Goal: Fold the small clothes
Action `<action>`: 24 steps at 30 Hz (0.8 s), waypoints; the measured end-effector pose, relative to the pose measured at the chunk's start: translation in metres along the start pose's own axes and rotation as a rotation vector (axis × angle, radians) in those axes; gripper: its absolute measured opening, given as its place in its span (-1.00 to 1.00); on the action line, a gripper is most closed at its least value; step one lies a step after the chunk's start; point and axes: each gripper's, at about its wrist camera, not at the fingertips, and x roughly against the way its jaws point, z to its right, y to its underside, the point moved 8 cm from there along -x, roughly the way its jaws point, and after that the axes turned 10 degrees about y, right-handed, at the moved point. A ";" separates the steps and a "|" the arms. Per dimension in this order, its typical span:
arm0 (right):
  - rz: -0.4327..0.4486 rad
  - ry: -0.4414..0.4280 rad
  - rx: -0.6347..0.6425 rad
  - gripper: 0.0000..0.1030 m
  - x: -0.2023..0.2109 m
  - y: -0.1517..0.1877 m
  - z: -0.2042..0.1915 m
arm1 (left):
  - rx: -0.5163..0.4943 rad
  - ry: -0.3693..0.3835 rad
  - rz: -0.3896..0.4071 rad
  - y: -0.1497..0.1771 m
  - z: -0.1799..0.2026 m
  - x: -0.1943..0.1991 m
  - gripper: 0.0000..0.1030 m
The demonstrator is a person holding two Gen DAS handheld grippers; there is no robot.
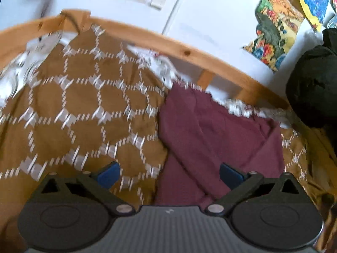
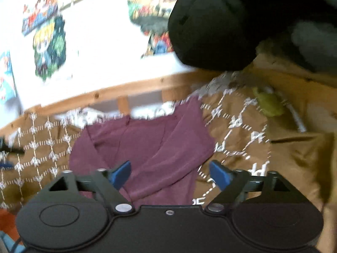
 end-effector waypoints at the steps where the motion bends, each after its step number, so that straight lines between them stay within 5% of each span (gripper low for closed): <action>1: 0.023 -0.003 -0.011 0.91 0.009 -0.004 0.002 | 0.001 -0.017 -0.019 0.007 -0.002 0.005 0.99; 4: 0.058 -0.004 0.000 0.99 0.034 -0.018 0.006 | -0.014 -0.080 -0.067 0.025 -0.008 0.011 0.99; 8: 0.001 0.028 0.188 0.99 0.051 -0.024 -0.003 | -0.063 -0.121 -0.136 0.040 -0.004 0.003 0.99; 16: -0.203 0.045 0.714 0.99 0.032 0.054 -0.052 | -0.202 -0.172 -0.279 0.073 0.013 -0.027 0.99; 19: -0.341 -0.019 0.667 0.98 0.014 0.077 -0.060 | -0.211 -0.190 -0.313 0.080 0.010 -0.035 0.99; 24: -0.536 -0.009 0.389 0.96 -0.023 0.084 -0.035 | -0.145 -0.210 -0.344 0.077 -0.009 -0.050 0.99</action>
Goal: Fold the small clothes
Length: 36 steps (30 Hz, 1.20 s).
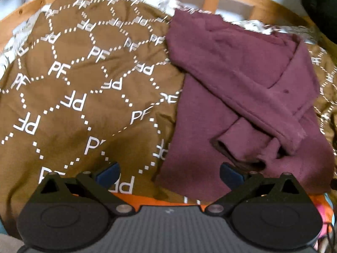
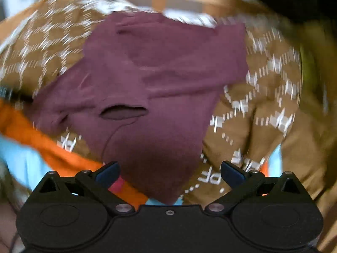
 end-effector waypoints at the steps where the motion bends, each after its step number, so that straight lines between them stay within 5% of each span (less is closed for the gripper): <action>1: -0.046 -0.026 -0.062 0.87 -0.008 0.002 0.007 | 0.010 -0.003 -0.010 -0.002 -0.004 -0.005 0.99; 8: -0.210 -0.208 -0.357 0.39 -0.042 0.012 0.035 | -0.023 0.030 -0.096 -0.011 -0.010 -0.029 0.77; 10: -0.218 -0.241 -0.380 0.05 -0.045 0.012 0.034 | -0.032 0.075 -0.137 -0.006 -0.006 -0.032 0.64; 15: -0.257 -0.276 -0.364 -0.11 -0.051 0.017 0.028 | -0.039 0.054 -0.169 0.000 -0.007 -0.036 0.39; 17: -0.275 -0.278 -0.365 -0.42 -0.055 0.016 0.027 | -0.029 0.019 -0.170 0.001 -0.012 -0.035 -0.31; 19: -0.268 -0.293 -0.371 -0.84 -0.055 0.016 0.027 | -0.017 0.039 -0.158 0.001 -0.014 -0.030 -0.80; 25: -0.164 -0.399 -0.428 -0.91 -0.029 0.012 0.035 | 0.021 0.133 -0.049 -0.006 -0.014 0.006 -0.92; 31: -0.073 -0.564 -0.642 -0.92 0.013 0.009 0.070 | 0.132 0.274 0.036 -0.021 -0.027 0.043 -0.93; 36: -0.081 -0.452 -0.584 -0.92 0.015 0.015 0.079 | 0.119 0.205 0.015 -0.023 -0.035 0.035 -0.92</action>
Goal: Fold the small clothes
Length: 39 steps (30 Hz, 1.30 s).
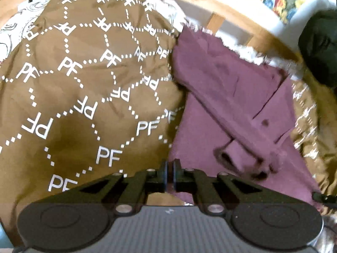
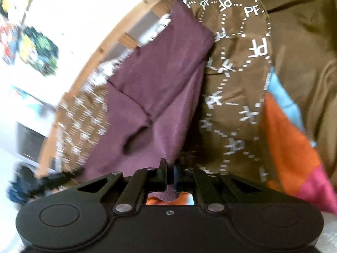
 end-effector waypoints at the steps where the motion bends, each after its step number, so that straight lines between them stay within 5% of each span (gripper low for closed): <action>1: -0.009 0.029 0.016 -0.91 -0.005 0.002 -0.001 | -0.014 -0.020 -0.017 0.002 0.000 -0.006 -0.90; 5: -0.030 0.177 0.164 -0.83 -0.021 0.012 -0.008 | -0.078 -0.117 -0.063 0.009 0.001 -0.021 -0.71; 6: -0.019 0.215 0.218 -0.68 -0.023 0.014 -0.013 | -0.087 -0.153 -0.069 0.010 0.000 -0.022 -0.67; 11: 0.052 0.364 0.482 -0.02 -0.023 0.025 -0.038 | -0.102 -0.202 -0.020 0.008 0.000 -0.014 0.46; 13: 0.095 0.415 0.607 0.24 -0.024 0.031 -0.051 | -0.145 -0.219 0.034 0.004 0.006 -0.007 0.64; 17: 0.157 0.469 0.930 0.42 -0.035 0.054 -0.086 | -0.231 -0.221 0.089 0.003 0.024 -0.003 0.94; 21: 0.094 0.411 1.135 0.46 -0.060 0.081 -0.108 | -0.319 -0.207 0.058 0.012 0.040 -0.011 0.96; 26: 0.050 0.447 1.272 0.38 -0.094 0.093 -0.120 | -0.398 -0.220 0.038 0.021 0.053 -0.021 0.98; 32: -0.048 0.436 1.326 0.36 -0.104 0.106 -0.117 | -0.418 -0.214 0.039 0.023 0.057 -0.022 0.98; 37: -0.048 0.473 1.299 0.42 -0.115 0.103 -0.111 | -0.489 -0.160 0.060 0.028 0.072 -0.019 0.98; 39: -0.015 0.479 1.308 0.22 -0.117 0.102 -0.113 | -0.551 -0.123 0.080 0.032 0.084 -0.015 0.99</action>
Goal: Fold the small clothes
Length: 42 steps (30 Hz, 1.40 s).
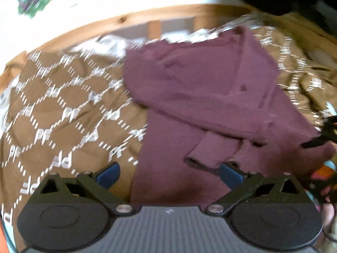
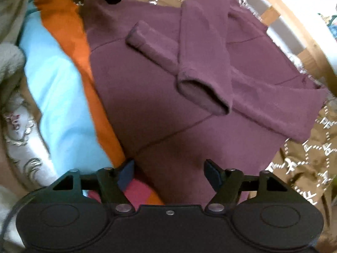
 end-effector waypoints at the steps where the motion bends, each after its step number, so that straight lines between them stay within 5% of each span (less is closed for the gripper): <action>1: 0.008 -0.014 -0.003 -0.09 0.000 -0.001 0.000 | -0.035 0.017 0.018 -0.001 0.008 0.003 0.98; 3: 0.013 -0.067 -0.025 -0.55 0.000 -0.001 -0.001 | -0.107 0.048 0.046 -0.002 0.023 0.007 0.98; 7: 0.013 -0.150 -0.147 -0.82 0.002 -0.001 0.014 | -0.238 0.113 0.059 0.002 0.054 0.008 0.99; 15: -0.001 -0.384 -0.578 -0.86 -0.007 0.008 0.066 | -0.444 0.186 -0.047 0.023 0.105 -0.017 0.98; 20: 0.000 -0.492 -0.710 -0.86 -0.010 0.015 0.077 | -0.499 0.115 -0.164 0.037 0.111 -0.049 0.84; 25: -0.001 -0.581 -0.826 -0.86 -0.018 0.023 0.088 | -0.432 0.031 -0.201 0.035 0.092 -0.063 0.57; 29: 0.002 -0.628 -0.896 -0.86 -0.022 0.029 0.095 | -0.336 -0.013 -0.199 0.031 0.070 -0.061 -0.10; 35: -0.013 -0.641 -0.920 -0.85 -0.028 0.030 0.095 | -0.182 0.004 -0.123 0.011 0.044 -0.047 -0.77; 38: -0.023 -0.572 -0.858 -0.58 -0.029 0.025 0.089 | -0.141 0.008 -0.108 0.009 0.040 -0.046 -0.88; 40: -0.032 -0.508 -0.802 -0.12 -0.028 0.021 0.084 | -0.120 0.008 -0.101 0.006 0.037 -0.046 -0.89; 42: -0.021 -0.468 -0.740 -0.06 -0.025 0.017 0.079 | -0.106 0.011 -0.103 0.006 0.034 -0.048 -0.89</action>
